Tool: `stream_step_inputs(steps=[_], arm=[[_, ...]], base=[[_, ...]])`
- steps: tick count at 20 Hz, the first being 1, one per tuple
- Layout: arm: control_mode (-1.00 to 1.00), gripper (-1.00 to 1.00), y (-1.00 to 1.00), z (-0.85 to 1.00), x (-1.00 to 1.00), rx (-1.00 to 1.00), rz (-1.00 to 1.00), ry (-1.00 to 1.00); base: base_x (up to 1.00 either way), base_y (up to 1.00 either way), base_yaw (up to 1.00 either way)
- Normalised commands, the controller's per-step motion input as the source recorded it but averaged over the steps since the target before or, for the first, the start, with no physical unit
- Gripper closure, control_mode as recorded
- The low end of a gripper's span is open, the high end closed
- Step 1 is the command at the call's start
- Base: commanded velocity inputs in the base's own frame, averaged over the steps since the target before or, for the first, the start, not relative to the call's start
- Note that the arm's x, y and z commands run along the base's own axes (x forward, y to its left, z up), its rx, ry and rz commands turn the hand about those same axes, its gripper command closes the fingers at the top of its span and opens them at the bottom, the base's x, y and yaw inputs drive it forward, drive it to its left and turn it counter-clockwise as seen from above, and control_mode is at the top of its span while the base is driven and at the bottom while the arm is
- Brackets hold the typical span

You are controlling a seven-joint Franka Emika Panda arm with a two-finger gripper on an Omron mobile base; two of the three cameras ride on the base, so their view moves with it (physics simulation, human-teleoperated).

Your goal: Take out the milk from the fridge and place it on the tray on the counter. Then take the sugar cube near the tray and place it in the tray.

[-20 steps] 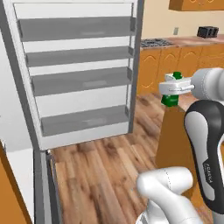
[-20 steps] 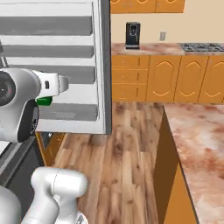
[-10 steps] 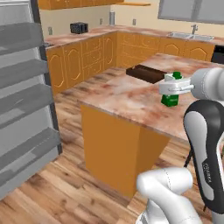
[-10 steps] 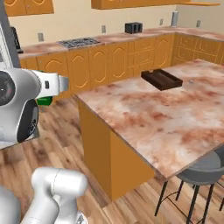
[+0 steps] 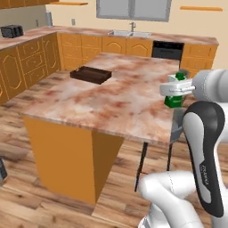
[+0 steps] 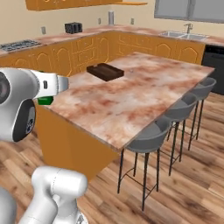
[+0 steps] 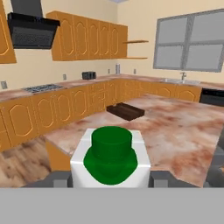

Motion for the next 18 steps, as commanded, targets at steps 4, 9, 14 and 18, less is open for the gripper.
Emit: stream_step_inputs(steps=[4, 9, 14, 18], arm=[[1.00, 1.00, 0.00, 0.00, 0.00, 0.00, 0.00, 0.00], [1.00, 1.00, 0.00, 0.00, 0.00, 0.00, 0.00, 0.00], [1.00, 1.00, 0.00, 0.00, 0.00, 0.00, 0.00, 0.00], [1.00, 1.00, 0.00, 0.00, 0.00, 0.00, 0.00, 0.00]], base=[[-0.28, -1.00, -0.07], [-0.15, -1.00, -0.12], [-0.01, -1.00, -0.15], [0.61, -1.00, -0.04]])
